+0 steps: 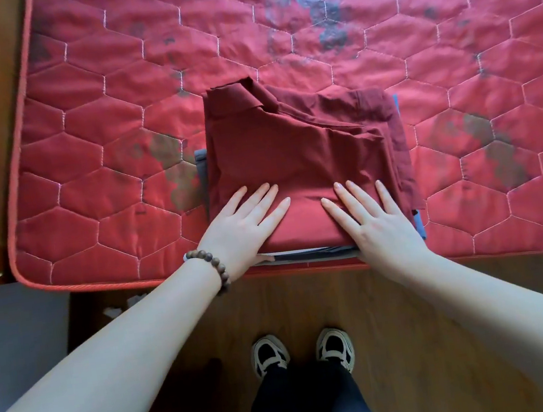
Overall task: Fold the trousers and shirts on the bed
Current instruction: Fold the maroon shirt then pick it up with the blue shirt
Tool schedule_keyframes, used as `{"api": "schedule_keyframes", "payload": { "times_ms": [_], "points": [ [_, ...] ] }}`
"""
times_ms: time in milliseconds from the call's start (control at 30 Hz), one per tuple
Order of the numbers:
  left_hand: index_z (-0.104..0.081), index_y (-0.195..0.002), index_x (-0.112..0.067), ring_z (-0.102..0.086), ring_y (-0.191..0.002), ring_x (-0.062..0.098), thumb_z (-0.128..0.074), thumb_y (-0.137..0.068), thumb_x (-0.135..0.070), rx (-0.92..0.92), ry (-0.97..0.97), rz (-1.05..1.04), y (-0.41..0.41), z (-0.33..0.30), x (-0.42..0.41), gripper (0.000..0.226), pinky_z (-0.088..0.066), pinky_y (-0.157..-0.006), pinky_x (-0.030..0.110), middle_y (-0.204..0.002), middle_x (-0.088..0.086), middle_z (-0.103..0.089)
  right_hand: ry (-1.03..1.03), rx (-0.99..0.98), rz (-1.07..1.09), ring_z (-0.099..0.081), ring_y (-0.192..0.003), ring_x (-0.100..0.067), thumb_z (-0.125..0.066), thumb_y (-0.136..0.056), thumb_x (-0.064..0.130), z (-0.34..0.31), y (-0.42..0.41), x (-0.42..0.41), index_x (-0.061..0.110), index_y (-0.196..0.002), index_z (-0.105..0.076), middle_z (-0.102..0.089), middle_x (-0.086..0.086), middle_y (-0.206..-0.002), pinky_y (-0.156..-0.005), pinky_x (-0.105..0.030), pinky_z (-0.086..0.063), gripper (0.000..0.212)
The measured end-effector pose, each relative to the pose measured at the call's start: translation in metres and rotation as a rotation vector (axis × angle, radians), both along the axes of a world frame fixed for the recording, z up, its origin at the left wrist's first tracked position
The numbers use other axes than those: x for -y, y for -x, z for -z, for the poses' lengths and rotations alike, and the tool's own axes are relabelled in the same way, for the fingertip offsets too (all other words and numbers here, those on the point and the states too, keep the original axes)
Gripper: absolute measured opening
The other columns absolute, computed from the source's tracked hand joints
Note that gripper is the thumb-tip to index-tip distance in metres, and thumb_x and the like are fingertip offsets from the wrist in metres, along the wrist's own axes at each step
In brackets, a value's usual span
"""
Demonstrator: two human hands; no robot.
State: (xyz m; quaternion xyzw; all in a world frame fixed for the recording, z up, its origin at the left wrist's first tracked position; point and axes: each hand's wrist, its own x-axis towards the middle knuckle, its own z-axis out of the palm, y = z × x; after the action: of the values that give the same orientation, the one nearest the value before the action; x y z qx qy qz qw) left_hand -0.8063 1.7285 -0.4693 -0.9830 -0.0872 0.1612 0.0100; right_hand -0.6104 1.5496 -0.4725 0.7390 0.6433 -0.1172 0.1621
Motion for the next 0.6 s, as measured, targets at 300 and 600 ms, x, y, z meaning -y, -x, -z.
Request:
{"api": "schedule_keyframes", "payload": {
  "times_ms": [300,600],
  "points": [
    [0.021,-0.147,-0.033,0.013,-0.147,0.017,-0.04,-0.081,-0.076,-0.089,0.102,-0.171,0.001,0.001,0.005,0.1,0.008,-0.118,0.044,-0.159,-0.001,0.014,0.116,-0.145,0.161,0.011,-0.148,-0.021,-0.007,-0.083,0.076,-0.015,0.004,-0.011,0.027,-0.152,0.009,0.012,-0.008,-0.16,-0.119,-0.047,0.006,0.086],
    [-0.051,-0.135,-0.015,-0.036,-0.135,0.031,-0.051,-0.087,-0.035,0.419,-0.101,-0.507,-0.086,-0.012,-0.028,0.052,-0.022,-0.113,0.051,-0.141,0.013,-0.045,-0.486,-0.253,0.293,-0.025,-0.144,-0.028,-0.044,-0.095,0.023,-0.014,-0.004,-0.106,0.006,-0.145,-0.038,-0.033,-0.012,-0.153,-0.118,-0.05,-0.014,0.053]
  ]
}}
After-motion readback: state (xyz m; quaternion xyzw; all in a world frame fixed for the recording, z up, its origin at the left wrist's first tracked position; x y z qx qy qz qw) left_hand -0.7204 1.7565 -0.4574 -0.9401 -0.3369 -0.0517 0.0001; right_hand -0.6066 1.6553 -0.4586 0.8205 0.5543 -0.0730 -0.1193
